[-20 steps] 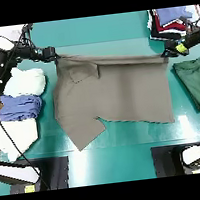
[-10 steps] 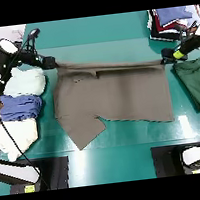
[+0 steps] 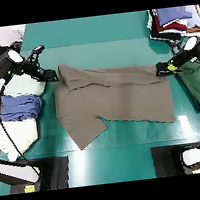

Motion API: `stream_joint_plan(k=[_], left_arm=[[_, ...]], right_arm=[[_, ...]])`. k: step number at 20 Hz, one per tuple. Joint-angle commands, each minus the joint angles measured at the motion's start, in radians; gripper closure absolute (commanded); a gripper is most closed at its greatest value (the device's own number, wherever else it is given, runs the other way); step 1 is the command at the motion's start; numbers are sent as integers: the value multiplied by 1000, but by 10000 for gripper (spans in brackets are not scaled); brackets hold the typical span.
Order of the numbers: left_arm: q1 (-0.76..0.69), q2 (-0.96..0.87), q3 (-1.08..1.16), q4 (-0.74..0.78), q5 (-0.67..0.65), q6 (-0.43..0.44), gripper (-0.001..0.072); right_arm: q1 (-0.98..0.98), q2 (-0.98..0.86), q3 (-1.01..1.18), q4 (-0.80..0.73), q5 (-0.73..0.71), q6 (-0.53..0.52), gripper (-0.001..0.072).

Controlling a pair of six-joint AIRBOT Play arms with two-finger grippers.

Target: Fold the shirts.

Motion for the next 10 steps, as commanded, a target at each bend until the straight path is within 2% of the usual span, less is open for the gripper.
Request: stream_joint_plan(k=[1,4,10], left_arm=[[32,5,26,1,-122,-84,103],[95,78,8,1,-224,-88,103],[114,397,-438,-9,-162,-107,103]], right_arm=[[-16,4,80,8,164,2,290],[-66,77,102,10,286,-21,292],[-130,319,-129,11,282,-27,292]])
